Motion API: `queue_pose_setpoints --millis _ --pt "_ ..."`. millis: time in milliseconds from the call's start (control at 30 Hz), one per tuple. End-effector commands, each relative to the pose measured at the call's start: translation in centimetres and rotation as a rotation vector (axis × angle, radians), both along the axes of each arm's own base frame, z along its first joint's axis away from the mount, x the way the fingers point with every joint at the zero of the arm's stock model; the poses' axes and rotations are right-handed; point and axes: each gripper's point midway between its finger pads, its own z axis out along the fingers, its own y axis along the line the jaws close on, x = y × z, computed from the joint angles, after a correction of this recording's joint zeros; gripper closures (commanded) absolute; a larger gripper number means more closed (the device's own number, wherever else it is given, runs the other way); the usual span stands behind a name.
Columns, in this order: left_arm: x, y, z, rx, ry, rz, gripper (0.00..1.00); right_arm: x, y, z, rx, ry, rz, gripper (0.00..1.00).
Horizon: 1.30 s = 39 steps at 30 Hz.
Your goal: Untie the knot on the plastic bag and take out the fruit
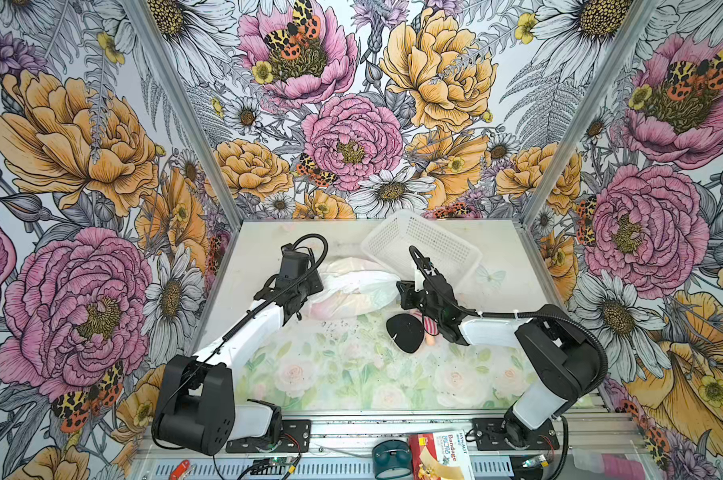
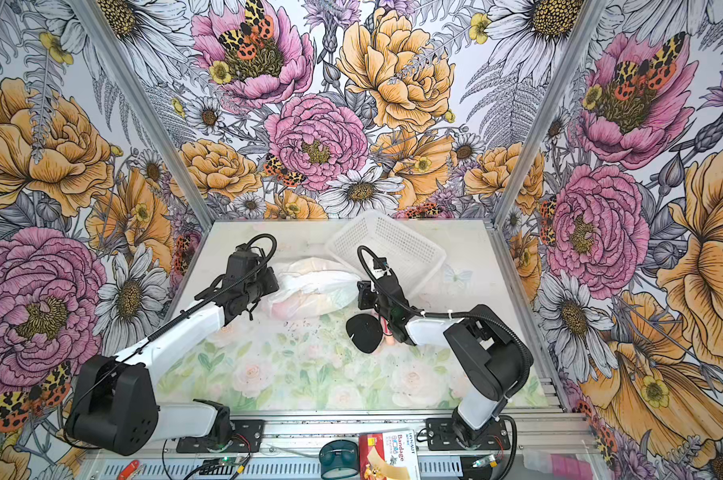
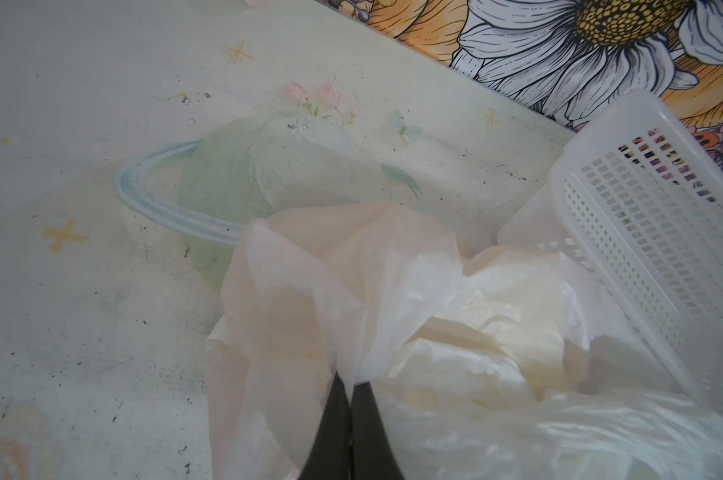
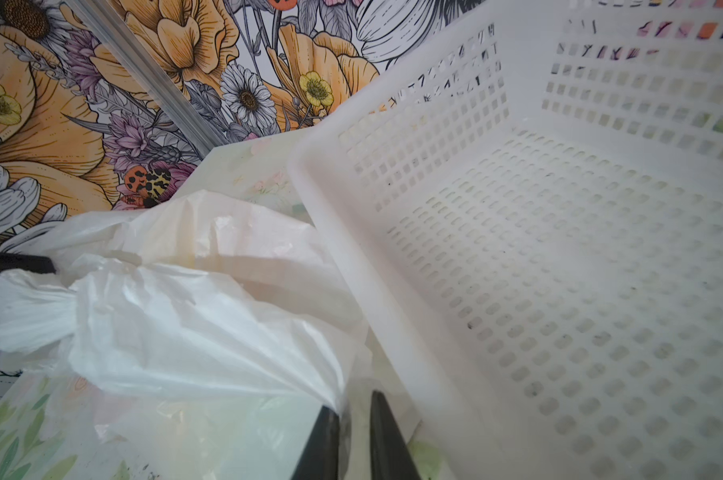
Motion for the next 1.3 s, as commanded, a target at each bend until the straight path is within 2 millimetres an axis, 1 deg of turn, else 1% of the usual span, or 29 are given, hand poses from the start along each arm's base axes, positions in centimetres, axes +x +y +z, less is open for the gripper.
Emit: queue_pose_setpoints --millis 0,33,100,167,233,267,333,400,467,500,567,633,667,700,800,867,1167,1267 --pt "0.2 -0.8 1.4 -0.001 -0.059 -0.027 1.0 -0.4 0.1 2.8 -0.045 -0.099 0.007 0.43" --pt "0.3 -0.9 1.5 -0.002 -0.064 -0.032 1.0 -0.8 0.3 3.2 -0.072 -0.119 0.021 0.35" --pt "0.3 -1.2 1.5 -0.008 -0.068 -0.046 1.0 -1.7 1.1 4.1 -0.146 -0.16 0.056 0.23" --pt "0.3 -1.5 1.7 -0.014 -0.073 -0.058 1.0 -2.5 1.9 4.6 -0.211 -0.172 0.098 0.14" --pt "0.3 -1.9 1.9 -0.019 -0.081 -0.074 1.0 -2.3 2.8 5.0 -0.276 -0.147 0.116 0.13" --pt "0.3 -2.1 2.0 -0.019 -0.086 -0.081 1.0 -2.1 3.2 4.6 -0.313 -0.121 0.119 0.12" --pt "0.2 -2.3 2.2 -0.018 -0.09 -0.088 1.0 -1.8 4.1 3.8 -0.357 -0.081 0.145 0.12" --pt "0.2 -2.5 2.2 -0.02 -0.092 -0.096 1.0 -1.8 5.4 2.7 -0.384 -0.054 0.183 0.13" --pt "0.1 -2.6 2.4 -0.021 -0.096 -0.101 1.0 -1.3 6.3 1.7 -0.411 -0.022 0.192 0.13" --pt "0.1 -2.7 2.5 -0.021 -0.098 -0.104 1.0 -1.0 6.6 0.9 -0.431 0.005 0.192 0.14" --pt "0.1 -2.7 2.6 -0.02 -0.103 -0.105 1.0 -0.4 7.0 -0.3 -0.462 0.042 0.184 0.19" --pt "0.0 -2.7 2.7 -0.02 -0.108 -0.106 1.0 -0.1 7.2 -1.0 -0.473 0.062 0.181 0.31" --pt "0.0 -2.8 2.8 -0.02 -0.111 -0.106 1.0 0.0 7.2 -1.1 -0.472 0.065 0.18 0.41" --pt "0.0 -2.7 2.8 -0.018 -0.112 -0.104 1.0 0.0 7.2 -1.1 -0.468 0.066 0.174 0.55" --pt "-0.2 -2.3 2.9 -0.016 -0.118 -0.085 1.0 0.1 6.6 -0.4 -0.461 0.055 0.143 0.9" --pt "-0.3 -1.6 2.9 -0.012 -0.122 -0.062 1.0 0.0 6.0 0.0 -0.456 0.041 0.116 1.0" --pt "-1.1 2.1 3.1 -0.014 -0.129 0.076 1.0 -0.3 3.2 2.3 -0.344 -0.048 0.003 1.0" --pt "-1.3 2.6 3.0 -0.02 -0.122 0.095 1.0 -0.4 1.8 2.8 -0.292 -0.064 -0.041 1.0"
